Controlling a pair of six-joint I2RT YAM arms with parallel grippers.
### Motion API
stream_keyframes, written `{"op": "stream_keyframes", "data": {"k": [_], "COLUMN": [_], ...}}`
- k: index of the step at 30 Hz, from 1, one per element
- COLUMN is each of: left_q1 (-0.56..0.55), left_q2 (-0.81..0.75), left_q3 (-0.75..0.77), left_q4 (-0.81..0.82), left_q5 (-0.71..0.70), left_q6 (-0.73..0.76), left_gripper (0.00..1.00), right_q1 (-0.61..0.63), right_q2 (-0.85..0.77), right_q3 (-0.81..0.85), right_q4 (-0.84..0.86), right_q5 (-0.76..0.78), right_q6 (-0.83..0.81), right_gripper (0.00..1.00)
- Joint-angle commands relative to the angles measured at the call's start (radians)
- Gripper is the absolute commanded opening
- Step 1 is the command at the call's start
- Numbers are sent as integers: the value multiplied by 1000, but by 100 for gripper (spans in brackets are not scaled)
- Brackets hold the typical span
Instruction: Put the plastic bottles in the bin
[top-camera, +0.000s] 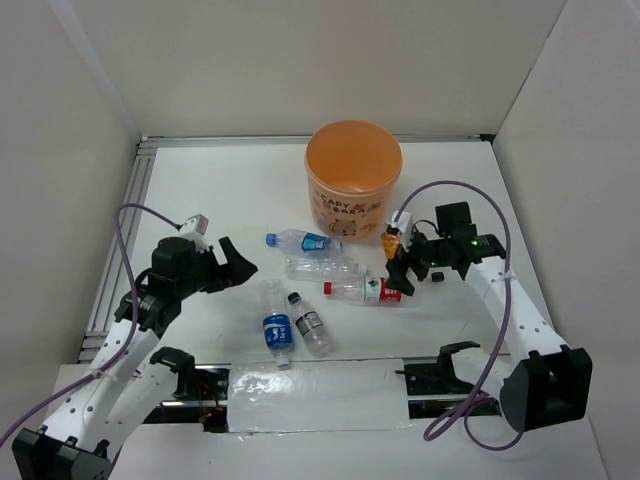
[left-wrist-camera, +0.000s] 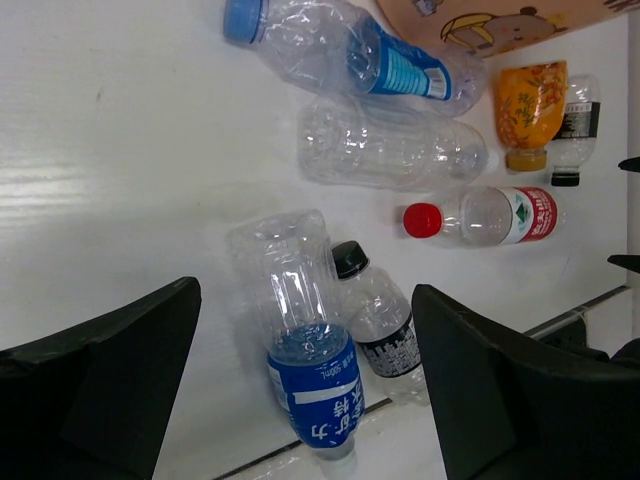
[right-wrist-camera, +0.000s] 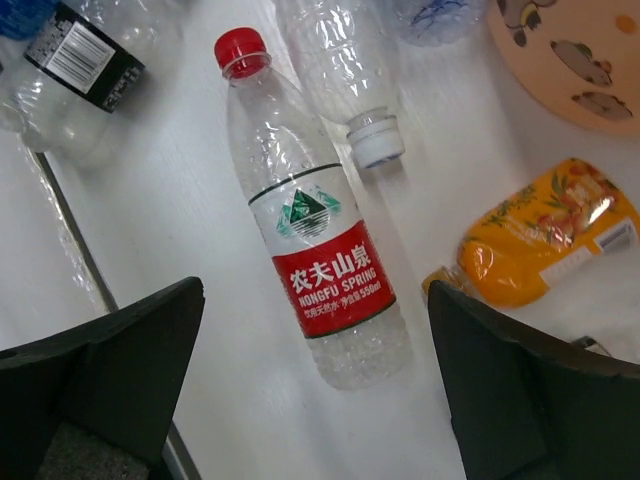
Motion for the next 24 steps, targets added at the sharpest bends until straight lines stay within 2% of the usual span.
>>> {"op": "stream_keyframes", "data": {"k": [1,4,5,7,15,24], "left_q1": [-15,-15,-25,-25,-55,-146], "left_q2": [0,0,0,0,42,203], "left_q3": [44,17,7,-9,-42,-28], "left_q4": [-49,-74,-74,-74,-34,52], "left_q5": [18,18,18,18,27,-13], "left_q6": [-22,-45,-57,-66,-99,-117], "left_gripper": [100,100,100,100,100,100], "right_q1": [83,198,217,241,306,332], "right_q2": [41,87,115,141,206,239], "right_q3": [45,22,-3,-29,-150,-234], "right_q4": [19,71,135,205,370,358], "right_q5": [60,150,179,261,368,321], "right_q6": [-76,-101,-89,-79,-125,-223], "right_gripper": [100,100,100,100,100,100]}}
